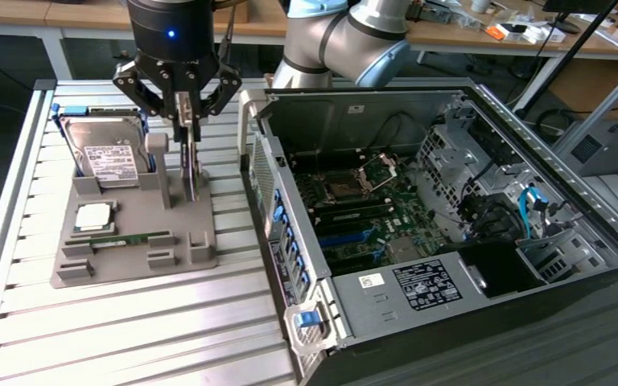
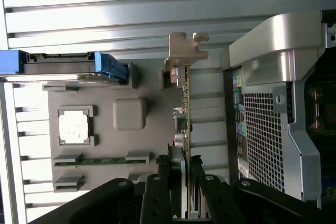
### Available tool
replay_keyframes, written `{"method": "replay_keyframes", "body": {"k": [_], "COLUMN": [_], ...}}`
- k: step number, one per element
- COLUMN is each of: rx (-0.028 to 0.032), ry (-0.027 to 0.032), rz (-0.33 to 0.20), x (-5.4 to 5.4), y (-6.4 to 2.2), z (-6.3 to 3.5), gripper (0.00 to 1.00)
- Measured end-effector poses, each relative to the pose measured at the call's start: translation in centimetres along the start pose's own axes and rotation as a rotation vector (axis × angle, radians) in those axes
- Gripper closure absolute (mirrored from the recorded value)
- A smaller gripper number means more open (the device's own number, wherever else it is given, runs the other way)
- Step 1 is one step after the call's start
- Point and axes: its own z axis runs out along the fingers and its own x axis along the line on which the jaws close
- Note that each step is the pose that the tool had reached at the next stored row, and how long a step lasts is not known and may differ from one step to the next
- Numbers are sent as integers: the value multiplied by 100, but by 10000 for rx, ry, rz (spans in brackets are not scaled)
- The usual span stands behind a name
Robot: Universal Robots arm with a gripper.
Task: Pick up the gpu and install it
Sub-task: 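Pick up the gpu and move the gpu toward the slot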
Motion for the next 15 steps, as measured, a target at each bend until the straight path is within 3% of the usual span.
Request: {"method": "replay_keyframes", "body": {"k": [15], "rx": [-15], "ry": [3], "rz": [0], "x": [-1], "y": [2], "z": [-61], "gripper": [73]}}
